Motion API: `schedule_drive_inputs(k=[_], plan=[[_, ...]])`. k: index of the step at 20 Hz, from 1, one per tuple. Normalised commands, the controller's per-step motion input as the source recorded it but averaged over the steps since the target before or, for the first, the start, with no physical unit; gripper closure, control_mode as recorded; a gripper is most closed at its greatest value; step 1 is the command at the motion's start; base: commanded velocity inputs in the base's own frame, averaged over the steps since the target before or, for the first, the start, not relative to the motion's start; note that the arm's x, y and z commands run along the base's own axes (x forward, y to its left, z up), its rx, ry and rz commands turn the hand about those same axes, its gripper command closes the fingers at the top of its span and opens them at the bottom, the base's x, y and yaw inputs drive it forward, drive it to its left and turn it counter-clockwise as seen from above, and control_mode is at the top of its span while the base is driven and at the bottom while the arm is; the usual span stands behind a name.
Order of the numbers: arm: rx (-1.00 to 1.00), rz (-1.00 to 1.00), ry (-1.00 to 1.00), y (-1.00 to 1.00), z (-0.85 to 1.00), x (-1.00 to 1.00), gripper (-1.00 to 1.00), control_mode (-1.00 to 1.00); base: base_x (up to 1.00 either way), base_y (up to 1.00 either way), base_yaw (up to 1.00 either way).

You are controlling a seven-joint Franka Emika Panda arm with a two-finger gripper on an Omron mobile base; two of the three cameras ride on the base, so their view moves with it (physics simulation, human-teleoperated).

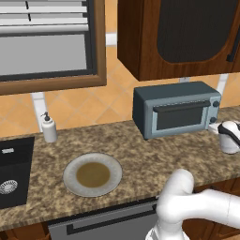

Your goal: Pick up the kebab skewer and baguette bread, and place them inside the toaster oven. Close the toaster oven door and start by setting the timer.

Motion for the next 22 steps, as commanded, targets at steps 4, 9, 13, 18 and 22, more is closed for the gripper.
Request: schedule_drive_inputs(k=[4, 9, 13, 18, 22], plan=[[0.00, 0.00, 0.00, -0.01, 0.00, 0.05, -1.00, -1.00, 0.00, 0.00, 0.00], [0.00, 0.00, 0.00, 0.00, -0.03, 0.19, -1.00, -1.00, 0.00, 0.00, 0.00], [0.00, 0.00, 0.00, 0.00, -0.08, 0.14, -1.00, -1.00, 0.00, 0.00, 0.00], [0.00, 0.00, 0.00, 0.00, -0.06, 0.18, -1.00, -1.00, 0.00, 0.00, 0.00], [0.00, 0.00, 0.00, 0.00, 0.00, 0.08, -1.00, -1.00, 0.00, 0.00, 0.00]])
